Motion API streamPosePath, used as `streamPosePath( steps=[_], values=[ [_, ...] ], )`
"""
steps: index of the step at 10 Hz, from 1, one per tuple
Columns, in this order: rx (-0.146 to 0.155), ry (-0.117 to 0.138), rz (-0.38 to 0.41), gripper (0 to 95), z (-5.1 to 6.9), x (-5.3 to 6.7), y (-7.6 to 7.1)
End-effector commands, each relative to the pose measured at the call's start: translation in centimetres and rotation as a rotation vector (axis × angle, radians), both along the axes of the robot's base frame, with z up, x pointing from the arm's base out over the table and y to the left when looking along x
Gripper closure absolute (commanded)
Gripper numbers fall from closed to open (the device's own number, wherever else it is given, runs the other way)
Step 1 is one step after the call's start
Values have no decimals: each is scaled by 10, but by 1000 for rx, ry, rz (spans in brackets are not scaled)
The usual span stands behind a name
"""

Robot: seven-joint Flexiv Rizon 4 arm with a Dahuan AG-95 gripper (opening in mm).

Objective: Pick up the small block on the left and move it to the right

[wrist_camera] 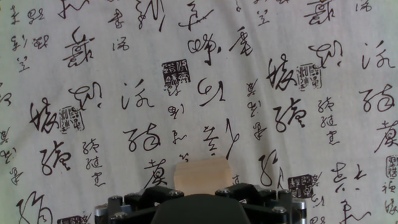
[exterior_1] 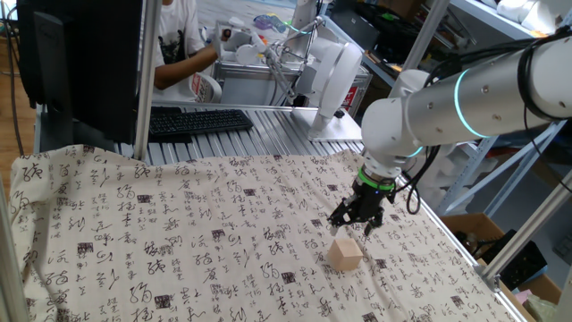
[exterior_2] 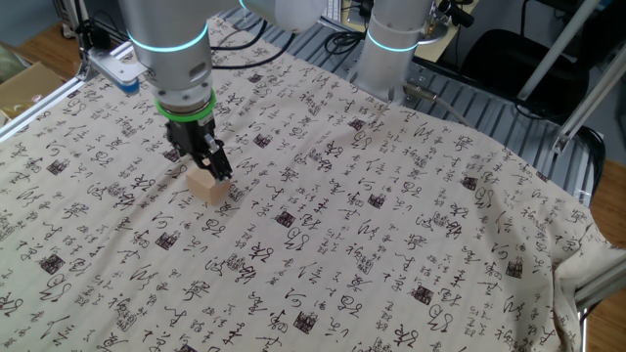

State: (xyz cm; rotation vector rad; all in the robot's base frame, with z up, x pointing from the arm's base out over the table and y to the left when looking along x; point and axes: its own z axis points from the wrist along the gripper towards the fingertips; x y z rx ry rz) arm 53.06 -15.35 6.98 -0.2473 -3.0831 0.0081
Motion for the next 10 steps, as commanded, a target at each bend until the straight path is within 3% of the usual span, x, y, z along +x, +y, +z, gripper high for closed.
streamPosePath(
  steps=[1, 4, 5, 10],
  values=[
    [-4, -10, 2, 190, -4, -3, 0],
    [-5, -21, -3, 190, -9, -4, 1],
    [-4, -21, -5, 0, -10, -4, 1],
    [9, -43, -6, 0, -19, -5, -1]
  ],
)
